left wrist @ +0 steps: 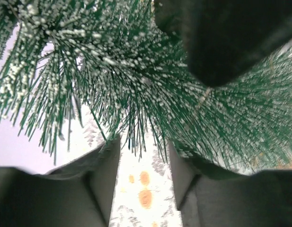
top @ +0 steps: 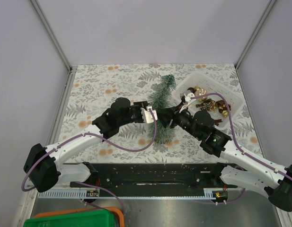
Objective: Decorate the small christmas tree
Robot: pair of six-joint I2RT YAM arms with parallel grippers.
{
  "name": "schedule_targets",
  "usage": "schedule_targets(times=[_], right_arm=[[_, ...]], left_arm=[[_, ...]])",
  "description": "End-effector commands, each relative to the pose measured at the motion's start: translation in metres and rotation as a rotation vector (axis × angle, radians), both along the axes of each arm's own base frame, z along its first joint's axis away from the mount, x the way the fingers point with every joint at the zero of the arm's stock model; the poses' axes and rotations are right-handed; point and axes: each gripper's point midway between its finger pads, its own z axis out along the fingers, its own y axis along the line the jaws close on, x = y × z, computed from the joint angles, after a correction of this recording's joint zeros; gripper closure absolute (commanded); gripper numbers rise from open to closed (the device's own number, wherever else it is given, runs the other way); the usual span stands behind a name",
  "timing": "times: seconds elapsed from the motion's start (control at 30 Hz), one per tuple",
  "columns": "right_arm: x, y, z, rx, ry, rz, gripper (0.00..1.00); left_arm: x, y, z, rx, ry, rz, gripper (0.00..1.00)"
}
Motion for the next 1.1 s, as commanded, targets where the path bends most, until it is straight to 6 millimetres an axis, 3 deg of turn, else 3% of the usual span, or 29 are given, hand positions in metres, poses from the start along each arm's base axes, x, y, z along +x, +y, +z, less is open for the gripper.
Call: schedule_targets(times=[0.0,0.07,0.27,0.6,0.8,0.93,1.07], right_arm=[[-0.005,0.003,0.013,0.049,-0.019,0.038,0.46],[-0.006,0.002,0.013,0.046,-0.02,0.038,0.46],[-0.006,-0.005,0.006,0.022,-0.015,0.018,0.46],[-0.01,-0.024,0.001,-0.008,-0.01,-0.03,0.46],[-0.012,-0.032,0.002,-0.021,-0.009,-0.052,0.46],[-0.012,-0.037,0.004,-0.04,-0.007,-0.069,0.43],[-0.012,-0.047,0.002,-0.076,0.013,-0.102,0.33]], left_arm=[[0.001,-0.02,0.023,-0.113,-0.011,-0.044,0.33],[-0.001,-0.019,0.023,-0.112,-0.016,-0.043,0.16],[-0.004,0.003,0.025,-0.086,-0.035,0.023,0.01],[-0.032,0.065,0.051,-0.034,-0.058,0.129,0.01],[-0.062,0.077,0.063,-0.045,0.02,0.072,0.01],[-0.048,0.078,0.069,-0.157,0.138,0.154,0.01],[-0.007,0.07,0.08,-0.29,0.36,0.252,0.01]])
